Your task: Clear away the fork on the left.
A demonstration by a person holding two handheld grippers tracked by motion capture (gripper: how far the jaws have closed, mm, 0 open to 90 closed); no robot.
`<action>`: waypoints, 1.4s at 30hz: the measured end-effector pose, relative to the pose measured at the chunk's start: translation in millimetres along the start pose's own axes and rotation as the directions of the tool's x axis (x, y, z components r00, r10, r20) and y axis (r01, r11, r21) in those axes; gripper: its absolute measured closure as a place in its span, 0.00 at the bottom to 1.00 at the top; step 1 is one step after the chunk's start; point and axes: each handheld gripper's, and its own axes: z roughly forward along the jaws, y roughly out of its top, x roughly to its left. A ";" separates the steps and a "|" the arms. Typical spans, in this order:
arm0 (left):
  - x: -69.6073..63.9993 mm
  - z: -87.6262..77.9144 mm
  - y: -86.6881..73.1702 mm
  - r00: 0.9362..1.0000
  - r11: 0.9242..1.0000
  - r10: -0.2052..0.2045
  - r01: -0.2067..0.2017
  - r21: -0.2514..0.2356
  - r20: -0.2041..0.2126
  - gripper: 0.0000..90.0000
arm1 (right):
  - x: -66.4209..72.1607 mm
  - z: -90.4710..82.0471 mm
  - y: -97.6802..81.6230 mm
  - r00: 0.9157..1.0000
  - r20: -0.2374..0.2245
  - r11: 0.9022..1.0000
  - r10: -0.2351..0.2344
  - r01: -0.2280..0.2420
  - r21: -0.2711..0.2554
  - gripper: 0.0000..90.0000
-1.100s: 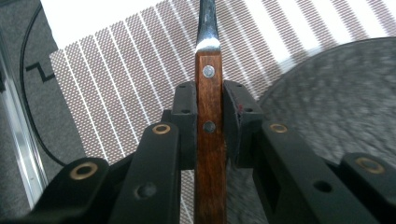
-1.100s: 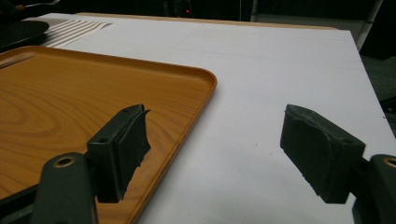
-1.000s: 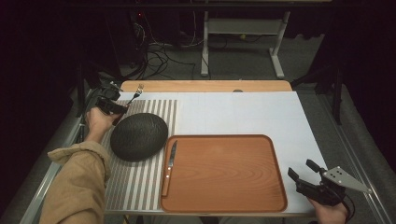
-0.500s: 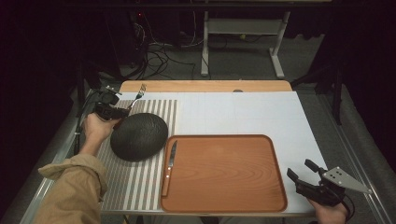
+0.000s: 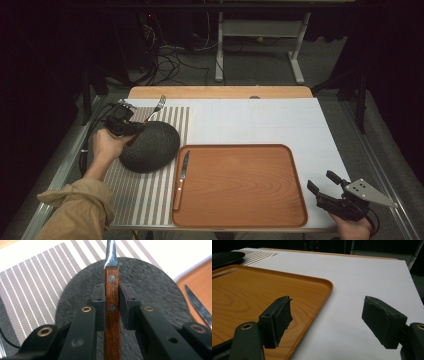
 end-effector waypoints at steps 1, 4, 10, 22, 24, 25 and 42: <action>-2.4 -1.1 -0.5 1.000 1.000 0.001 -0.001 -0.001 0.005 0.81 | 0.2 -0.1 0.0 1.000 0.000 1.000 0.000 0.000 0.000 0.27; -10.0 -4.5 -2.5 1.000 1.000 0.016 -0.016 -0.009 0.012 0.81 | 0.4 -0.3 0.1 1.000 -0.001 1.000 -0.001 0.001 -0.002 0.27; -25.7 -11.3 -7.2 0.998 0.999 0.045 -0.044 -0.017 0.036 0.81 | 0.8 -0.1 0.4 1.000 0.000 1.000 -0.004 0.004 0.001 0.27; -56.9 -21.6 -21.2 0.994 0.997 0.079 -0.078 -0.028 0.075 0.81 | 1.3 -1.0 0.7 1.000 -0.002 1.000 -0.005 0.005 -0.008 0.27; -60.6 -21.6 -22.6 0.993 0.996 0.084 -0.082 -0.031 0.078 0.81 | 1.2 -0.8 0.8 1.000 -0.006 1.000 -0.005 0.005 -0.007 0.27; -62.3 -21.3 -23.3 0.993 0.996 0.080 -0.078 -0.032 0.082 0.81 | 1.0 -0.5 0.7 1.000 -0.007 1.000 -0.005 0.005 -0.008 0.27; -95.2 -26.7 -42.3 0.994 0.996 0.076 -0.072 -0.050 0.080 0.81 | -0.5 2.9 -0.5 0.998 -0.067 1.000 0.003 -0.003 0.001 0.27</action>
